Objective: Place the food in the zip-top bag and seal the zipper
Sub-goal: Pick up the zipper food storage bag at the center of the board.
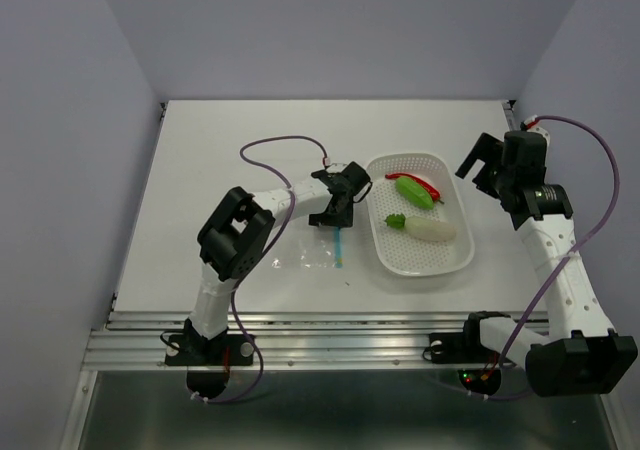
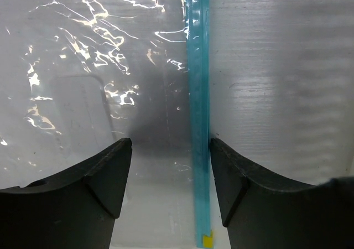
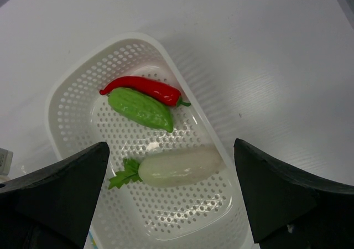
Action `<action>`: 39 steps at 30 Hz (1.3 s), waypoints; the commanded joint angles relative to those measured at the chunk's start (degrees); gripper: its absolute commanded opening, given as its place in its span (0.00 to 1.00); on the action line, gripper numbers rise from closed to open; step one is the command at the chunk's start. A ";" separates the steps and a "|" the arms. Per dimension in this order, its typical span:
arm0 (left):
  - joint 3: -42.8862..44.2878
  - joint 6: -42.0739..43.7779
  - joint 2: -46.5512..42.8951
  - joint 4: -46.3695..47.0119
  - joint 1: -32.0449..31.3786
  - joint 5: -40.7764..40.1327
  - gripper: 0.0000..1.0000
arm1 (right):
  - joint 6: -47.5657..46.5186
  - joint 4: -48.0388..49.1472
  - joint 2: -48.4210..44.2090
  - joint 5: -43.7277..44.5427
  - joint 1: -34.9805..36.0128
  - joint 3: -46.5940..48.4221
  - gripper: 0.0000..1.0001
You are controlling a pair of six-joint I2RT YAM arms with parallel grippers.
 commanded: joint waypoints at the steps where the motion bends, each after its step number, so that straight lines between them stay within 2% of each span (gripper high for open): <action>1: 2.81 0.08 -0.82 -0.87 -0.35 -1.37 0.69 | -0.84 2.36 -0.32 0.93 -0.18 -0.04 1.00; 10: 1.76 -0.01 -2.40 0.45 -0.26 -0.49 0.64 | -0.92 2.27 0.21 1.28 -0.18 -0.30 1.00; 17: 0.53 -0.10 -2.49 1.94 0.09 0.91 0.50 | -1.01 2.27 0.56 1.02 -0.18 -0.21 1.00; 20: -0.08 -0.27 -2.49 2.65 0.36 1.44 0.41 | -1.01 2.27 0.91 0.93 -0.18 -0.39 1.00; 26: -0.53 -0.45 -2.84 3.35 0.71 2.14 0.00 | -1.10 2.18 1.53 0.40 -0.18 -0.39 1.00; 34: -1.49 -0.18 -5.02 4.67 0.80 2.32 0.00 | -2.50 2.35 1.62 -2.22 -0.18 -0.30 1.00; 38: -4.30 -0.27 -10.82 6.42 0.80 1.36 0.00 | -4.79 3.93 1.44 -10.83 -0.18 -0.48 1.00; 39: -5.09 -0.36 -12.49 7.39 0.80 1.01 0.00 | -5.40 4.55 1.35 -16.50 -0.18 -0.65 1.00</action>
